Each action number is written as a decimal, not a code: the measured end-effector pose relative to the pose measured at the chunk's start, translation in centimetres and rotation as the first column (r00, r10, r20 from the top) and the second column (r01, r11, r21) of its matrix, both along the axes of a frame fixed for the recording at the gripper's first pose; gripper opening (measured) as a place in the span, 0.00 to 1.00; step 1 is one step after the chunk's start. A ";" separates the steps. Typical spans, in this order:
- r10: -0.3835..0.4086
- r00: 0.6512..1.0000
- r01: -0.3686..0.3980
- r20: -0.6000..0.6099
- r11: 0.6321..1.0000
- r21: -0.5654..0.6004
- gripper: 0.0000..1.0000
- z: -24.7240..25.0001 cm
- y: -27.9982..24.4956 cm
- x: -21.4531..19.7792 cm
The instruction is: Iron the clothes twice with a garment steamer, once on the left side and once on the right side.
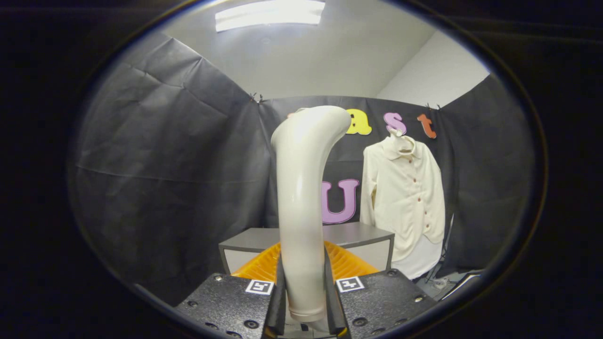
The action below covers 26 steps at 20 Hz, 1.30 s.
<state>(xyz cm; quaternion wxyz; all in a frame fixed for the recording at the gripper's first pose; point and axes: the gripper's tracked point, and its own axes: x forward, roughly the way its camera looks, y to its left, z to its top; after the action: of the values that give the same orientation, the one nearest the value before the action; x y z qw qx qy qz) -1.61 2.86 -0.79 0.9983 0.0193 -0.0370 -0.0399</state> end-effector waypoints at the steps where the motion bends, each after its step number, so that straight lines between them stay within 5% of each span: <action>1: 0.000 1.000 0.000 0.000 1.000 0.000 0.34 0.0 0.0 0.0; 26: -0.007 1.000 0.007 -0.010 1.000 0.000 0.34 -0.4 -0.5 0.0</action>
<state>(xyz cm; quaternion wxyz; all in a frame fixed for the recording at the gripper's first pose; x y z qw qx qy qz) -1.66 2.37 -1.23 0.9984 0.0190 -0.0322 -0.0434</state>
